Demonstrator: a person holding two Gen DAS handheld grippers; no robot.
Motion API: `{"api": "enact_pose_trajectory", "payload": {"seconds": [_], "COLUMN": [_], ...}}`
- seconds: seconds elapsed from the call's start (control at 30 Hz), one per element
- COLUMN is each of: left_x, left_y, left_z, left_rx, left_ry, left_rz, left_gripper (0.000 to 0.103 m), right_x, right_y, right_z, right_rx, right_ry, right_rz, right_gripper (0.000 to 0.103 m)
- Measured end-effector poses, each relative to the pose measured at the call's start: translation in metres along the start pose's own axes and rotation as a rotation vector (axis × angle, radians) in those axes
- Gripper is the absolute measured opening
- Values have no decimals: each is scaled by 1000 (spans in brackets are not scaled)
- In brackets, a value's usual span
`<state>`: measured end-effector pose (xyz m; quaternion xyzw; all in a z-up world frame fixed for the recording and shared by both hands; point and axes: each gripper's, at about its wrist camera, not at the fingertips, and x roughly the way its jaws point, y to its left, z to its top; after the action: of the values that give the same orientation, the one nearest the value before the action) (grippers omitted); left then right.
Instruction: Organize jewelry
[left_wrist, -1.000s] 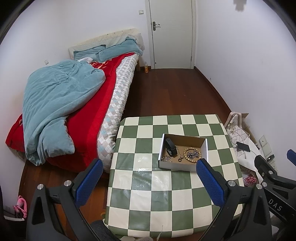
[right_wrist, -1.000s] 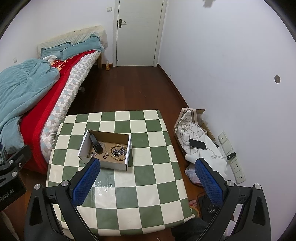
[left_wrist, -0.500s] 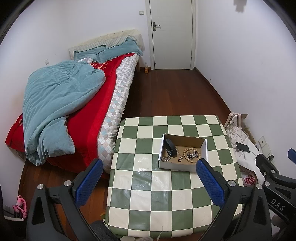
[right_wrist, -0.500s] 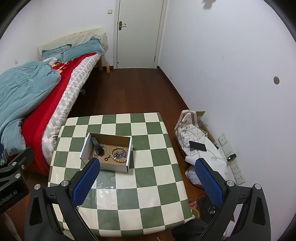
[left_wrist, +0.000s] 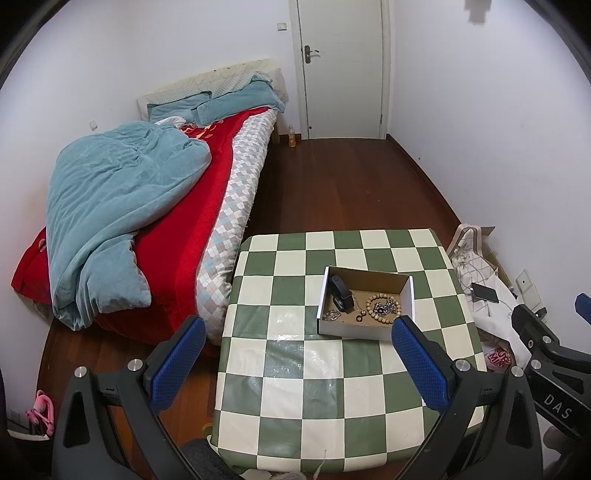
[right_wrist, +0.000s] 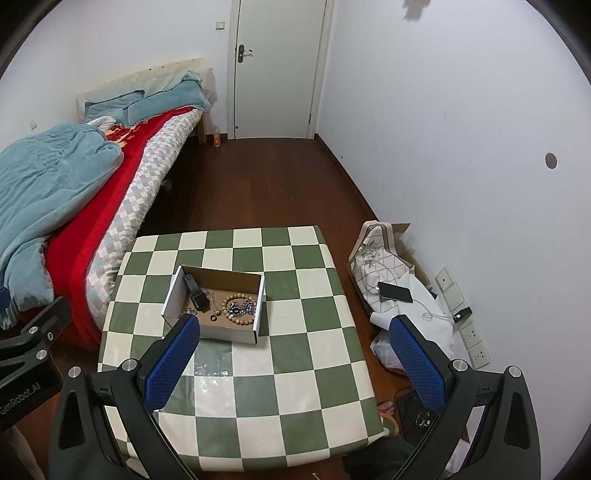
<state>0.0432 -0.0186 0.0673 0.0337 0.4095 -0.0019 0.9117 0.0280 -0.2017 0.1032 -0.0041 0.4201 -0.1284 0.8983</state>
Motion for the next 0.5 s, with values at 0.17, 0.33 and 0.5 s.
{"api": "enact_pose_trajectory", "payload": {"seconds": [0.17,0.33,0.5], "left_x": [-1,-2,-6], "left_y": [1,1,1], "left_z": [0,1,2], "left_rx": [2,6,8], "left_ry": [-2,-4,-9], "left_rz": [0,-1,-1], "left_gripper": [103,103,103], "right_x": [-2,-4,-6], "right_y": [0,-1,-2], "right_z": [0,1,1], "right_rx": [-2,-1,1], "right_ry": [-1,-9,-14], "right_rz": [2,3,2], "right_gripper": [103,103,103]}}
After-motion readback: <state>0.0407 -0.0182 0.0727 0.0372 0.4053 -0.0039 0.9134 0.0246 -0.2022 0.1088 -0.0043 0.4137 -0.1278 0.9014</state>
